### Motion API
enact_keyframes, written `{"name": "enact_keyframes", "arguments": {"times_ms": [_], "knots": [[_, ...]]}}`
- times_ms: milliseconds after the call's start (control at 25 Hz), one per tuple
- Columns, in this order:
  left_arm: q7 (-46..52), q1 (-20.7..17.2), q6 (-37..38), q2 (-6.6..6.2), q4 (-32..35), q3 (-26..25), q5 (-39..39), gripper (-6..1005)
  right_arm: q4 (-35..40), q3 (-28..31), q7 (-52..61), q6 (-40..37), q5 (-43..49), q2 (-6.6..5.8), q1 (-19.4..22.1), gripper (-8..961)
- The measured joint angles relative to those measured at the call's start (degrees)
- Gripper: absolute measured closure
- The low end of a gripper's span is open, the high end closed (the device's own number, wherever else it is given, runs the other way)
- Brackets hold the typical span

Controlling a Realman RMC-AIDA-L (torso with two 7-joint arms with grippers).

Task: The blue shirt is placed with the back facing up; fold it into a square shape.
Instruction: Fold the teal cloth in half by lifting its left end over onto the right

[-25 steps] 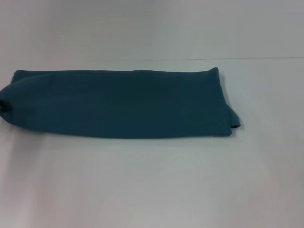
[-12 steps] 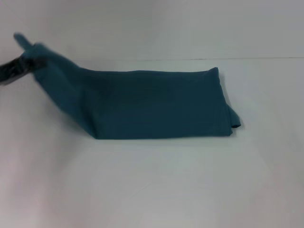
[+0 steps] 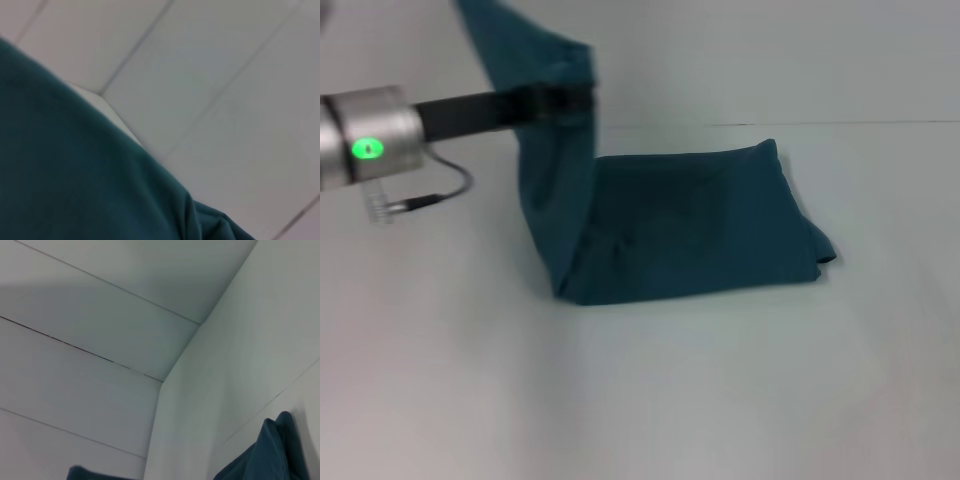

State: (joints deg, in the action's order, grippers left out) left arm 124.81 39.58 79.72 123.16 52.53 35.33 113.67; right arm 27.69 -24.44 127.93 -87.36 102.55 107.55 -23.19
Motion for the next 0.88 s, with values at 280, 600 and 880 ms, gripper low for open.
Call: {"name": "enact_keyframes", "arguments": {"times_ms": [280,600,880], "knots": [[-0.4,3.6,-8.0,1.17,-5.8,14.6,-3.8,897,-0.3,-0.1,-0.1,0.2,0.2,0.03,-0.1,176],[-1.0,6.5,-24.7,1.30,-12.2,33.8,-11.4,889,-0.4,-0.1,-0.1,0.7,0.8,0.25,-0.2,176],[-1.6,7.8,-29.2,1.45,-14.1,37.7,-15.0,883,-0.4,-0.1,-0.1,0.9,0.8,0.29,-0.3,176]]}}
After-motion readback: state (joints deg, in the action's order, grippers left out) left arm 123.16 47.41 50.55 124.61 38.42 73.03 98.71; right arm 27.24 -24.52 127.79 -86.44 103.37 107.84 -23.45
